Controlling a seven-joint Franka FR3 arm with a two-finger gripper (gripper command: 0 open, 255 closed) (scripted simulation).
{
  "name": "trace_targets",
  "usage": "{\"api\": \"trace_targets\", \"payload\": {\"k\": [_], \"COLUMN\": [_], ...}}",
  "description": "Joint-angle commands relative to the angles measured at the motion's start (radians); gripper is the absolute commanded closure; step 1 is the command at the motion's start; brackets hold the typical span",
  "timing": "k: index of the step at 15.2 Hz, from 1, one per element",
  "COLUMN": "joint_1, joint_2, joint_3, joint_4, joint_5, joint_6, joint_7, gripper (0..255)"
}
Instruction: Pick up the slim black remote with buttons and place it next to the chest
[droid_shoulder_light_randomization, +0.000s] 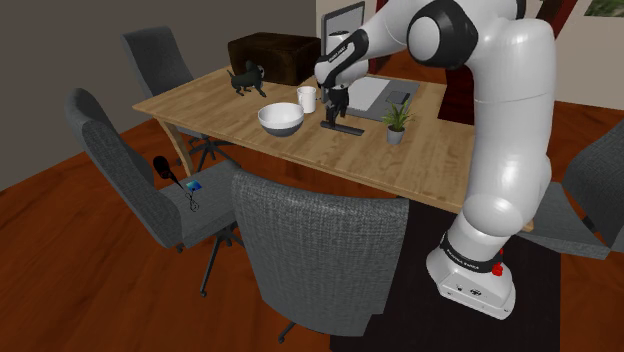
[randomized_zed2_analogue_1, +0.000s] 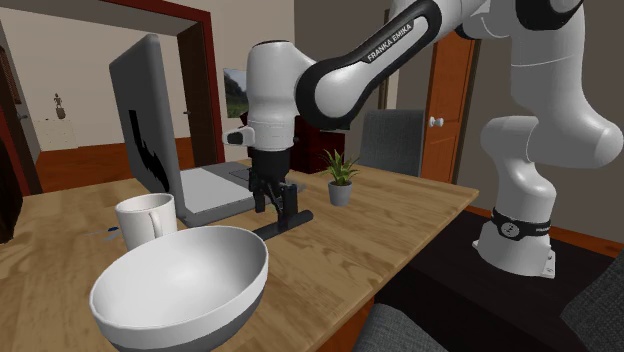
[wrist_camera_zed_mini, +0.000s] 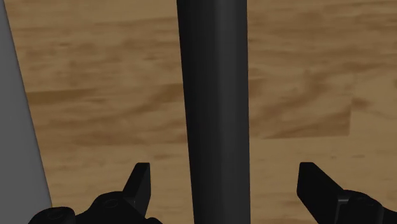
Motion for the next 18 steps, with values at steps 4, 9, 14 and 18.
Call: {"api": "trace_targets", "payload": {"k": [4, 9, 14, 18], "joint_1": [-0.006, -0.006, -0.005, -0.005], "joint_2": [0.028, 0.028, 0.026, 0.028], "joint_3": [0.004, 0.004, 0.004, 0.004], "joint_4": [-0.009, -0.009, -0.010, -0.008], "joint_5": [0.010, 0.010, 0.009, 0.010], "joint_6": [0.037, 0.037, 0.037, 0.035], "joint_7": [-0.006, -0.006, -0.006, -0.006], "gripper": [0, 0, 255, 255]}}
